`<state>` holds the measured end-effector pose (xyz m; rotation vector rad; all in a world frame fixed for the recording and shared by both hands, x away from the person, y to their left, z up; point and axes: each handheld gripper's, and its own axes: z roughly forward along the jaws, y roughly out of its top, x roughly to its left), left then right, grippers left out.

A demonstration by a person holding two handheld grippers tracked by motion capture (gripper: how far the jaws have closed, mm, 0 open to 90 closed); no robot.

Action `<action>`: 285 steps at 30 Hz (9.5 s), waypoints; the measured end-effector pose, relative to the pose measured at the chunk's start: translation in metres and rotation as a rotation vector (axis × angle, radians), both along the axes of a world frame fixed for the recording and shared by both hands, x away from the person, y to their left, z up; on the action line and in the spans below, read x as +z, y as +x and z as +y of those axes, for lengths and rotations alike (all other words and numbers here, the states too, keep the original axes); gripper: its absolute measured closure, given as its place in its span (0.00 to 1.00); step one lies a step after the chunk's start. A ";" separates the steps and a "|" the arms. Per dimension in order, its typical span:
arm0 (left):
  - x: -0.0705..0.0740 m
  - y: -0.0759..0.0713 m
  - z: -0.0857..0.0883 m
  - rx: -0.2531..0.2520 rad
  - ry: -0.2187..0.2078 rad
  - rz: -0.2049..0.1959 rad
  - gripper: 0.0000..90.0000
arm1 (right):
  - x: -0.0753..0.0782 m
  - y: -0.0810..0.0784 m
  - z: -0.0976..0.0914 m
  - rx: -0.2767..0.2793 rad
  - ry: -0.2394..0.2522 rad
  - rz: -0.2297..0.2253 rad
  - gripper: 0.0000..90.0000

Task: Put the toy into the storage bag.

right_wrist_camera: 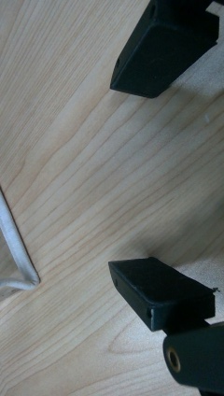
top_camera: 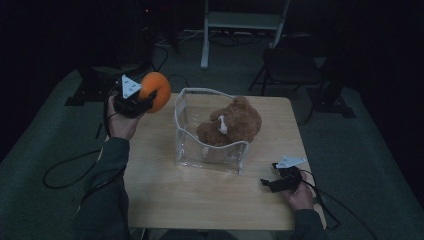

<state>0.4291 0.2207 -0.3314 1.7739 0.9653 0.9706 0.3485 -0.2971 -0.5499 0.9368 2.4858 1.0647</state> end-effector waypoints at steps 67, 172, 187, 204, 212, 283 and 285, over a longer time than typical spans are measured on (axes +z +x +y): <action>0.035 -0.022 -0.019 -0.122 -0.051 -0.075 0.57 | 0.000 0.000 0.000 -0.001 0.001 0.001 0.13; -0.011 -0.025 -0.086 -0.296 -0.131 0.056 0.56 | 0.000 0.000 0.000 0.000 0.001 0.000 0.13; -0.020 -0.026 -0.089 -0.293 -0.127 0.087 0.54 | 0.000 0.000 0.000 0.000 0.001 0.001 0.13; -0.034 -0.027 -0.094 -0.282 -0.120 0.126 0.51 | 0.000 0.000 0.000 0.000 0.000 0.000 0.13; -0.037 -0.027 -0.094 -0.273 -0.121 0.135 0.50 | 0.000 0.000 0.000 0.000 0.000 0.000 0.13; -0.046 -0.035 -0.093 -0.270 -0.165 0.236 0.30 | 0.000 0.000 0.000 0.002 0.001 0.000 0.13; -0.046 -0.035 -0.093 -0.273 -0.169 0.236 0.30 | 0.000 0.000 0.000 0.002 0.001 0.000 0.13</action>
